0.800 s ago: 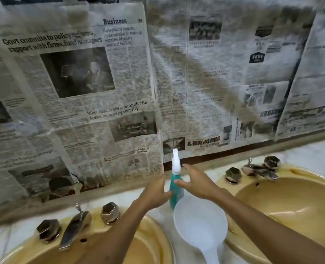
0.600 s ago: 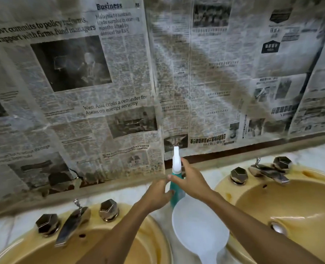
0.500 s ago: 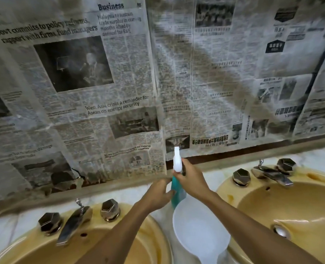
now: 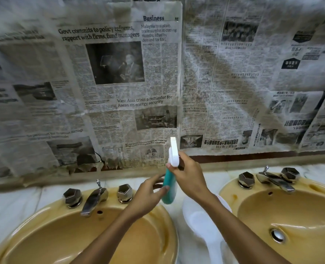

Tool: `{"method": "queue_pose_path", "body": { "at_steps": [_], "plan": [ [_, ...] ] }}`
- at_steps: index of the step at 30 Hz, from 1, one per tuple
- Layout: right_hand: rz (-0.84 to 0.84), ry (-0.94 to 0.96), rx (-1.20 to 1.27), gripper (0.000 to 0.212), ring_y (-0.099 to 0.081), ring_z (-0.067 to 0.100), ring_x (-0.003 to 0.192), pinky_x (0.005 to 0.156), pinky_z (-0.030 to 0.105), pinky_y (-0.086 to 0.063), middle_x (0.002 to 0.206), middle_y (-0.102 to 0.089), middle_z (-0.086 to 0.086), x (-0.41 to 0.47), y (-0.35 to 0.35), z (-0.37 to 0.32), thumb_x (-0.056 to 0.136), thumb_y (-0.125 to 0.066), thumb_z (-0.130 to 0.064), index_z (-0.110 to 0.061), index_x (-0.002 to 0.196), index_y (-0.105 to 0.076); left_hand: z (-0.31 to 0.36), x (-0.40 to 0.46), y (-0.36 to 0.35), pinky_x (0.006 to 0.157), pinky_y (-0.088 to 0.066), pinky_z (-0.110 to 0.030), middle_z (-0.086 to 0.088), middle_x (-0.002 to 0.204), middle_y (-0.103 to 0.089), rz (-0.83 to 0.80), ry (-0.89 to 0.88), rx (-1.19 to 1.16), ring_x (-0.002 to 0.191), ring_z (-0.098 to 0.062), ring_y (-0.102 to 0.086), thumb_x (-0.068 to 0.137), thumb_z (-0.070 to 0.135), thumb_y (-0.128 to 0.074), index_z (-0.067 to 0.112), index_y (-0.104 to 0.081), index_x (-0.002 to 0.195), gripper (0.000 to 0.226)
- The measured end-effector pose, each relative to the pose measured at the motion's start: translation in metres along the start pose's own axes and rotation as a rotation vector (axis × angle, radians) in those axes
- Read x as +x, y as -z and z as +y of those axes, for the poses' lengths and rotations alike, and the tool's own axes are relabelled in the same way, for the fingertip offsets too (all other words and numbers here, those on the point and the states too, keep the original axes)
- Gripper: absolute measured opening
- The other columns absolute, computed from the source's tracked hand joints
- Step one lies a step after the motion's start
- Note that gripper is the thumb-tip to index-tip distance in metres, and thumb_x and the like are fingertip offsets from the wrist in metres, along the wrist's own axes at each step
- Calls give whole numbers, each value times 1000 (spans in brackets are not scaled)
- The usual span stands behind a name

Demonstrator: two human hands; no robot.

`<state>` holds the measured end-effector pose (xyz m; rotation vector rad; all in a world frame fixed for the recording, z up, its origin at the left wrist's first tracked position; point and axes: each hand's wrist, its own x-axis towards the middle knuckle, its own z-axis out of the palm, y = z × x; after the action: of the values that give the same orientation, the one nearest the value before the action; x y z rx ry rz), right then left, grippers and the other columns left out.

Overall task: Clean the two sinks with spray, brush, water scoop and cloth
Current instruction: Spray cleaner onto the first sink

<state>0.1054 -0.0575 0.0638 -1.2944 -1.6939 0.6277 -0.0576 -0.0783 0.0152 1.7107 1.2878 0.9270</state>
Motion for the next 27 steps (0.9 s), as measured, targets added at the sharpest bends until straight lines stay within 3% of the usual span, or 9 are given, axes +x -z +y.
{"method": "queue_pose_path", "body": {
  "at_steps": [7,14,17,23,27],
  "plan": [
    [-136,-34,71,32,-67,11,92,83,44,-57,97,-71,-10,-73,-37,-64,85,-73,-35,-28,114,-65,-20,-113,38,97,-53,-33,12,127,-65,-13,58,-132,118,-5,-60,93,35,-67,31,-54,139,48],
    [-237,-116,147,50,-66,10,104,86,40,-59,114,-69,-13,-168,-98,-113,84,-75,-32,-32,131,-59,-43,-235,75,88,-55,-24,14,119,-63,17,168,-92,106,-1,-61,90,37,-69,48,-46,135,52],
    [-296,-125,185,51,-67,9,102,88,40,-58,109,-71,-10,-207,-126,-131,84,-75,-28,-28,132,-59,-56,-278,85,80,-55,-22,10,116,-61,26,157,-40,102,-10,-60,84,41,-73,47,-47,137,60],
    [-286,-136,253,42,-64,6,101,86,30,-58,103,-66,-18,-273,-168,-165,86,-74,-21,-31,124,-59,-83,-350,107,82,-57,-36,8,112,-59,92,151,-11,95,-10,-58,71,56,-71,47,-49,138,71],
    [-305,-165,311,43,-66,10,101,87,33,-58,104,-70,-11,-304,-185,-170,85,-76,-14,-26,123,-62,-97,-386,110,85,-55,-32,18,116,-57,96,167,50,101,-2,-56,75,57,-70,62,-40,133,66]
  ]
}}
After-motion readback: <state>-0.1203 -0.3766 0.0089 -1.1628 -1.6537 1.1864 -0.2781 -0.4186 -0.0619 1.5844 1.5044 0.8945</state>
